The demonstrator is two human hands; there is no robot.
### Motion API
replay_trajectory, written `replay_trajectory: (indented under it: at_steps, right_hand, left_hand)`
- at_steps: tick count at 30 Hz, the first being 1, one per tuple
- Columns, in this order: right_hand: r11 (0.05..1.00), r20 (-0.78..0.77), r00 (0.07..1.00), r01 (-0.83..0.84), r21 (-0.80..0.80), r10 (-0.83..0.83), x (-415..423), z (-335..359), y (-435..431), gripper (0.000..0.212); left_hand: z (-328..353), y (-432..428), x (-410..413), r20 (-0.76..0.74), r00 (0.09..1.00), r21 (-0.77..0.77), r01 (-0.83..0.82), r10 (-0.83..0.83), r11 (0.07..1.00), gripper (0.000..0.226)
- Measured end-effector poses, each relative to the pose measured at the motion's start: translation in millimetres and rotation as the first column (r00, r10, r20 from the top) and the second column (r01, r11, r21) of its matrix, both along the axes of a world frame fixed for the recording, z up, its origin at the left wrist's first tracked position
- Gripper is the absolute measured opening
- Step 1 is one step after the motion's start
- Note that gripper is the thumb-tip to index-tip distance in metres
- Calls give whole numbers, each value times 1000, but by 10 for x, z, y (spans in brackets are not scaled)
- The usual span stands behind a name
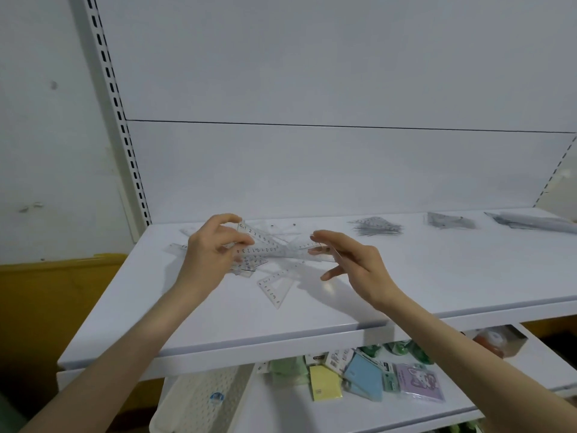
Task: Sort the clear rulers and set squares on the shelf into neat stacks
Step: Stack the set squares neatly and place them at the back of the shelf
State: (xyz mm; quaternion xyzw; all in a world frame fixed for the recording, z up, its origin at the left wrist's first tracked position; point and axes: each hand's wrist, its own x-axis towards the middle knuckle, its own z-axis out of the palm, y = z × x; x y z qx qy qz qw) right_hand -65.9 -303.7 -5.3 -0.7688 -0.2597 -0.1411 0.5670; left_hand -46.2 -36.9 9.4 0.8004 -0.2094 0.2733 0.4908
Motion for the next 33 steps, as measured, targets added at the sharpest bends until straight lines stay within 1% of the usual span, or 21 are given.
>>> replay_trajectory:
  at_steps: [3, 5, 7, 8, 10, 11, 14, 15, 17, 18, 21, 24, 26, 29, 33]
  right_hand:
    - [999, -70, 998, 2, 54, 2, -52, 37, -30, 50]
    - [991, -136, 991, 8, 134, 11, -101, 52, -74, 52]
    - [973, -207, 978, 16, 230, 33, -158, 65, -149, 57]
    - [961, -238, 970, 23, 277, 46, -190, 70, -200, 59]
    - [937, -278, 959, 42, 346, 60, -255, 77, -321, 53]
    - [927, -290, 956, 63, 370, 50, -287, 75, -386, 48]
    - [890, -342, 940, 169, 423, -16, -371, 60, -593, 48]
    - [884, -361, 931, 211, 417, -52, -387, 47, -666, 43]
    - [897, -359, 921, 283, 341, -155, -398, 17, -833, 24]
    - [905, -341, 918, 309, 292, -203, -395, -3, -925, 23]
    - [920, -322, 907, 342, 190, -271, -348, -28, -1213, 27]
    - [911, -389, 860, 397, 107, -329, -237, -11, -1526, 31]
    - [918, -407, 845, 394, 33, -348, -124, -22, -1753, 29]
    - [933, -361, 861, 347, -95, -357, 56, -40, -2068, 36]
    - [944, -331, 885, 291, -155, -327, 323, -40, -2418, 35]
  left_hand:
    - [-5, -9, -44, -93, 993, -82, 60, -67, 995, 55]
    - [-25, -60, -55, -130, 988, -57, 80, -87, 995, 59]
    - [-32, -165, -58, -152, 982, -32, 106, -110, 994, 56]
    - [-27, -227, -54, -181, 974, -61, 128, -137, 990, 55]
    - [-24, -366, -30, -238, 953, -108, 168, -190, 980, 52]
    - [-26, -446, -14, -254, 946, -107, 180, -201, 978, 49]
    - [-55, -727, 15, -276, 938, -141, 177, -210, 974, 26]
    - [-58, -823, 21, -276, 941, -160, 157, -197, 974, 20]
    - [-50, -995, 41, -279, 942, -180, 137, -184, 974, 15]
    - [-34, -1077, 50, -285, 940, -183, 137, -186, 973, 16]
    - [-3, -1325, 86, -309, 932, -198, 130, -188, 971, 18]
    - [-28, -1588, 138, -320, 934, -215, 93, -161, 972, 23]
    - [-73, -1764, 183, -334, 935, -201, 58, -124, 978, 25]
    - [-174, -2031, 263, -362, 929, -191, 8, -78, 982, 29]
    - [-261, -2347, 352, -391, 920, -210, -51, -37, 976, 34]
